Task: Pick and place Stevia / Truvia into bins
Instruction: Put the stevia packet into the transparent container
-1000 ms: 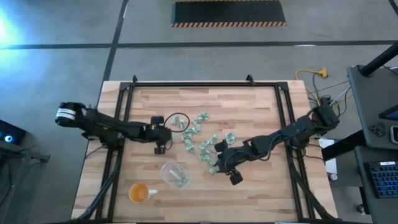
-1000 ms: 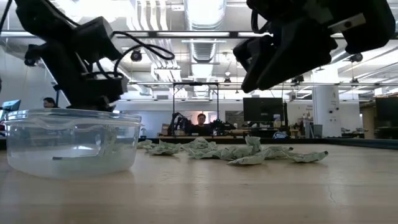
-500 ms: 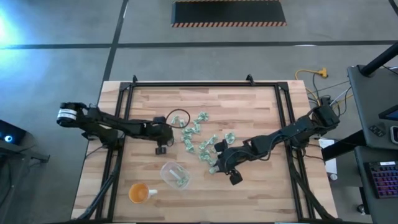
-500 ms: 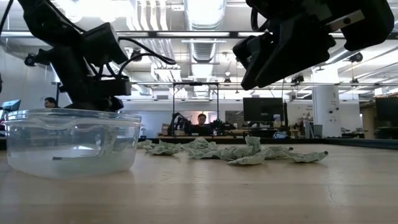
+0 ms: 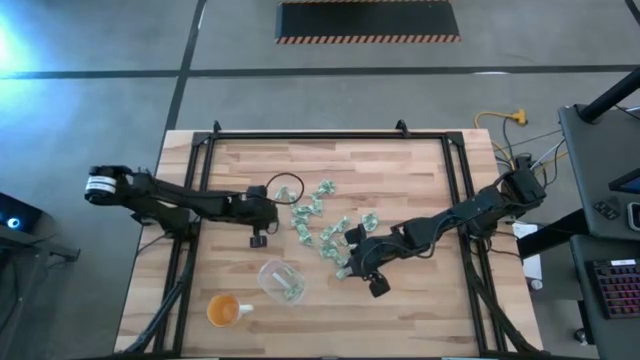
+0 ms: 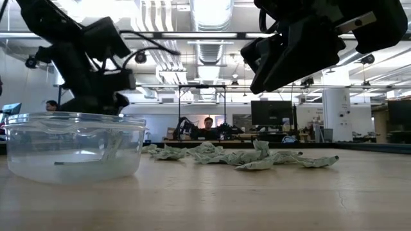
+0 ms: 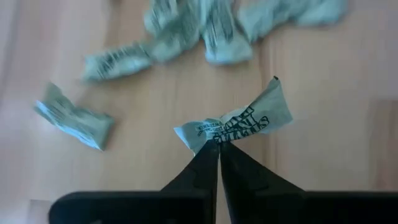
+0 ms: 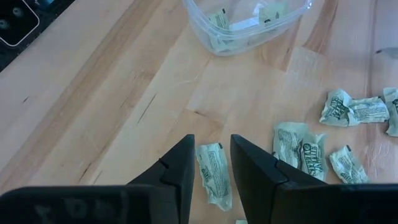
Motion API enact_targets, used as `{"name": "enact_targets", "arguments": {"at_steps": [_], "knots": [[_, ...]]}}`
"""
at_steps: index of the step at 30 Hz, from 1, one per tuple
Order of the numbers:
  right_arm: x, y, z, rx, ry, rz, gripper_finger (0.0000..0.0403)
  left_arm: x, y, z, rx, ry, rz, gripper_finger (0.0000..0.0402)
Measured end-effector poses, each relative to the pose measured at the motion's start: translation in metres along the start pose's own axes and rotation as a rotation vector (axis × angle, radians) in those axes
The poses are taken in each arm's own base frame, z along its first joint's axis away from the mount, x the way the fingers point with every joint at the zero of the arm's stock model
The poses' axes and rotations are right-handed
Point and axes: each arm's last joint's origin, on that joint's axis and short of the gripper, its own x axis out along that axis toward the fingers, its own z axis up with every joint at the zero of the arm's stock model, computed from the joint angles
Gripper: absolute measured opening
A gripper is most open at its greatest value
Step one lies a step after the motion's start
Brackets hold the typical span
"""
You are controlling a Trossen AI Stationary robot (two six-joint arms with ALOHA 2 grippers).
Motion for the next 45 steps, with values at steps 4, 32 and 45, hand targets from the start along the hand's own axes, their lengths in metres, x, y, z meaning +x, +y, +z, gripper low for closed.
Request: {"name": "enact_targets", "arguments": {"at_steps": [4,32,45], "knots": [[0.0,0.0,0.0,0.0,0.004,0.0,0.0087,-0.017,0.0,0.005,-0.024,-0.09,-0.006,0.0],[0.001,0.0,-0.004,0.034,0.017,0.002,0.0073,-0.037,-0.077,0.022,0.128,-0.243,-0.474,0.0],[0.005,0.003,-0.018,0.075,0.028,0.055,0.0073,-0.041,-0.074,0.023,0.132,-0.269,-0.462,0.0078]]}}
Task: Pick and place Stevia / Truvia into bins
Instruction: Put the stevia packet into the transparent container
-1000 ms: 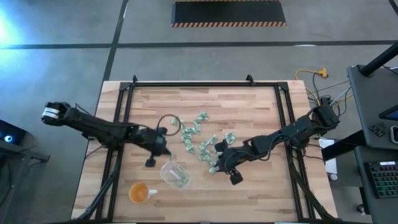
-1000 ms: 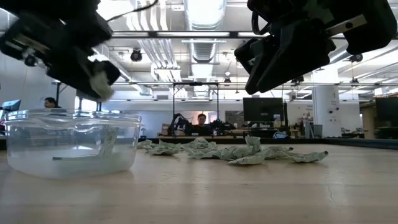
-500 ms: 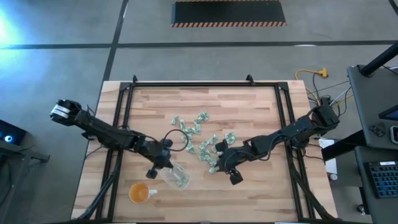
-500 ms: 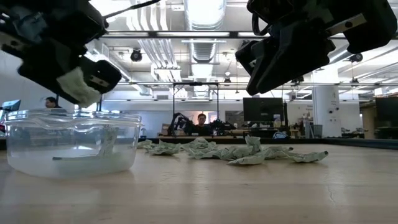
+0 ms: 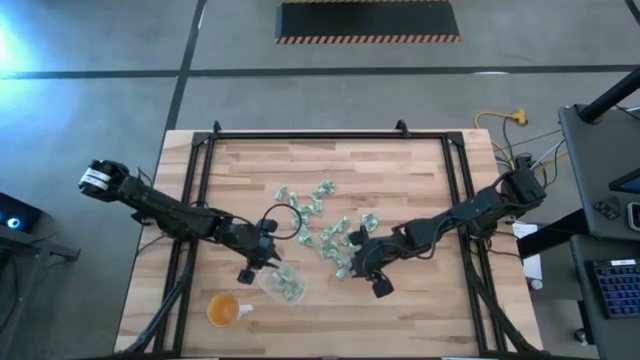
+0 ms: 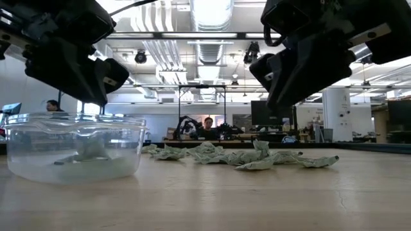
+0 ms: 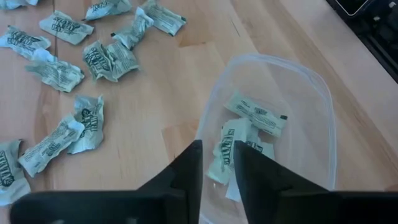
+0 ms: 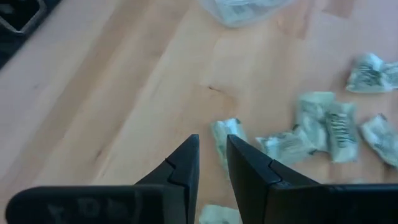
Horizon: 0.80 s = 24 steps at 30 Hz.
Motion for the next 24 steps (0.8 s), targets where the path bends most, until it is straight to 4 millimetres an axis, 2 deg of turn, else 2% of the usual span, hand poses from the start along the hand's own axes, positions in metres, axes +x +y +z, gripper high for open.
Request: {"name": "enact_targets", "arguments": {"at_steps": [6,13,24], "knots": [[0.013,0.003,-0.002,-0.088,-0.105,0.108,0.0073,-0.003,0.0,0.002,0.001,-0.016,0.0,0.0086],[0.037,-0.001,-0.012,-0.104,-0.036,0.076,0.0073,-0.013,-0.001,0.005,0.003,-0.057,-0.001,0.0086],[0.039,-0.006,-0.01,-0.118,-0.032,-0.011,0.01,-0.032,-0.002,0.01,0.008,-0.131,-0.004,0.0087]]}}
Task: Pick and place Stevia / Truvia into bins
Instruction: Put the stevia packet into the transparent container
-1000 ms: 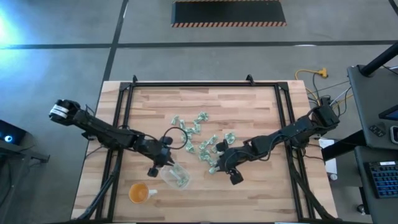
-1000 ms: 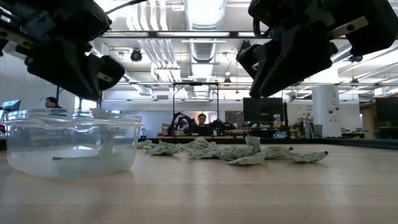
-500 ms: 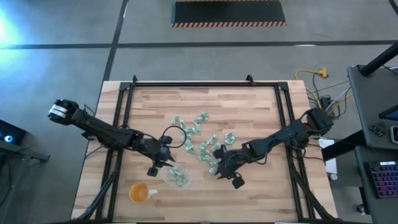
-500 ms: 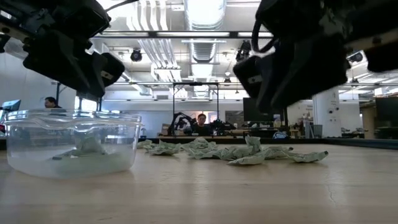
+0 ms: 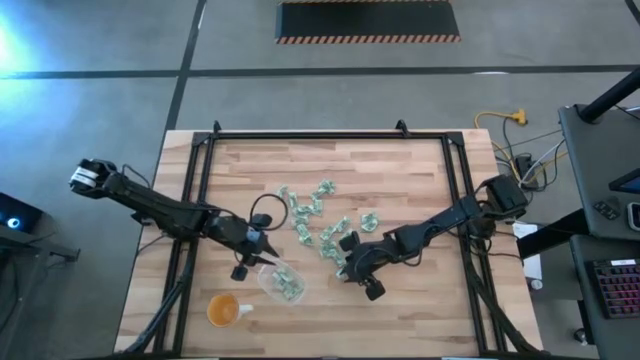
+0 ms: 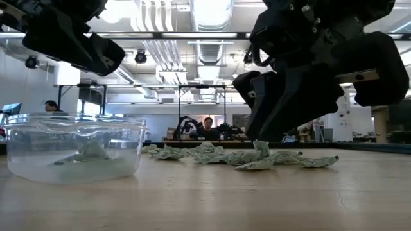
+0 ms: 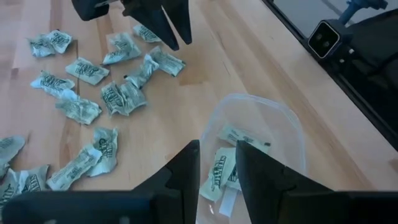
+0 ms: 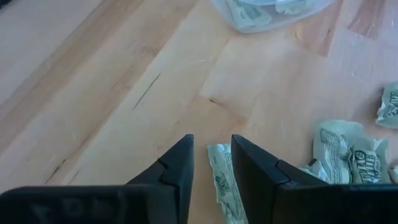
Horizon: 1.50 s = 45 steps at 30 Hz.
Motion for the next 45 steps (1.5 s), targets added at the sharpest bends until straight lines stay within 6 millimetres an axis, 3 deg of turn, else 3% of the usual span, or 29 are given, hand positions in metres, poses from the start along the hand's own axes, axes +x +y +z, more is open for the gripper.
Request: {"name": "enact_targets", "arguments": {"at_steps": [5,13,21,31,35,39,45], "knots": [[0.002,0.0,-0.001,0.002,0.003,0.001,0.0104,0.0,0.0,-0.003,0.0,0.007,0.0,0.0087],[0.025,-0.004,-0.01,-0.012,0.043,0.003,0.0092,0.001,0.0,-0.006,0.0,0.013,-0.004,0.0087],[0.025,-0.008,-0.01,-0.003,0.057,-0.01,0.0076,0.0,0.0,-0.006,0.0,0.012,-0.004,0.0087],[0.025,-0.008,-0.012,-0.054,0.087,-0.044,0.0015,0.0,0.0,-0.006,-0.001,0.011,-0.004,0.0087],[0.025,-0.006,-0.011,-0.077,0.083,-0.047,0.0009,0.0,0.0,-0.006,-0.001,0.011,-0.005,0.0087],[0.019,-0.006,-0.004,-0.1,0.046,-0.06,0.0008,0.0,0.0,-0.006,0.0,0.011,-0.005,0.0087],[0.005,-0.006,0.023,-0.158,-0.055,-0.07,0.0008,0.0,0.0,-0.006,0.0,0.011,-0.004,0.0087]]}}
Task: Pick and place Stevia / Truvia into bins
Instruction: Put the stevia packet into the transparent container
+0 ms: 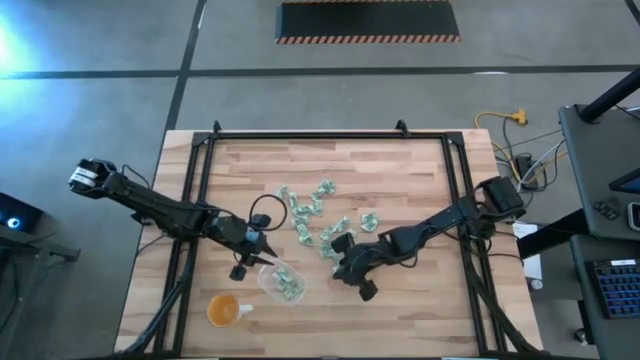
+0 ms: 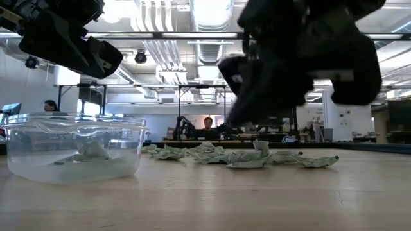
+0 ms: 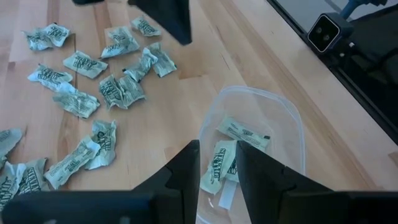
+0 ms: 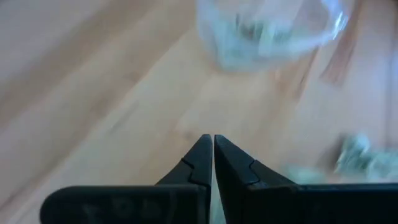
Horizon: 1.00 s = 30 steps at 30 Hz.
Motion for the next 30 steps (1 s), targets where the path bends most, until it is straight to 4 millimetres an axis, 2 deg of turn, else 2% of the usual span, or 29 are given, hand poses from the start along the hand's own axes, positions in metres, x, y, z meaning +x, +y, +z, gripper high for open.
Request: {"name": "enact_targets", "arguments": {"at_steps": [4,10,19,24,30], "knots": [[-0.002,-0.003,0.014,-0.007,-0.021,-0.004,0.0008,0.0,0.0,0.0,0.0,0.001,0.0,0.0086],[0.001,0.001,-0.004,0.139,0.155,0.007,0.0018,0.0,0.0,0.0,0.0,0.0,0.0,0.0087],[-0.001,-0.004,-0.009,0.164,0.233,-0.203,0.0101,0.0,0.0,0.0,0.0,0.002,0.0,0.0086],[0.002,-0.002,-0.013,0.188,0.256,-0.152,0.0132,0.0,0.0,0.0,0.001,0.001,0.0,0.0086],[0.005,0.001,-0.018,0.192,0.274,-0.099,0.0143,0.0,0.0,0.0,0.001,0.002,0.001,0.0086]]}}
